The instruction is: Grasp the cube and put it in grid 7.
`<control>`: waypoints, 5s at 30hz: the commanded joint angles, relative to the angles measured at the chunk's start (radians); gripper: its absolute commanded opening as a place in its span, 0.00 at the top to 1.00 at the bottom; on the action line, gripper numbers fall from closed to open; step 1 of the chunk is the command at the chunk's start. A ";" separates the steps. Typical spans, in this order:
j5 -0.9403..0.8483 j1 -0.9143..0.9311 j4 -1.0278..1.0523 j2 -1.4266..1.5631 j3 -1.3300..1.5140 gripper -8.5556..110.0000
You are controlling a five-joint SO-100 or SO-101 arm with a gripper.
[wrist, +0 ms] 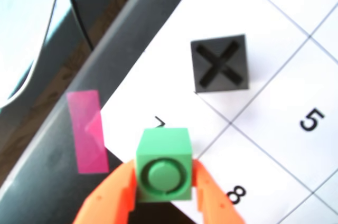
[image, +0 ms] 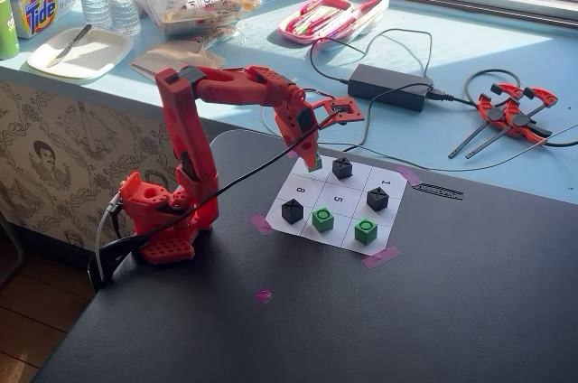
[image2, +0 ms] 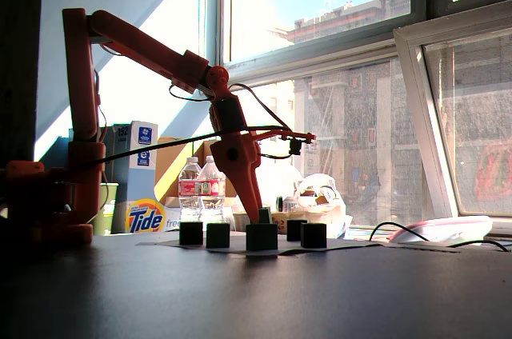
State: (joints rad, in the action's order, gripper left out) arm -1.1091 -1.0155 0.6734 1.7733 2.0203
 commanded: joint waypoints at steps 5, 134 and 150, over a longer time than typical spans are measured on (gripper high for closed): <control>0.046 -0.029 -0.032 -0.061 -0.091 0.89; 1.060 1.150 0.158 1.528 1.095 0.93; 1.060 1.150 0.158 1.528 1.095 0.93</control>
State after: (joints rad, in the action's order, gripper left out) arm -0.0522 0.1335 0.8483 3.2981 3.0542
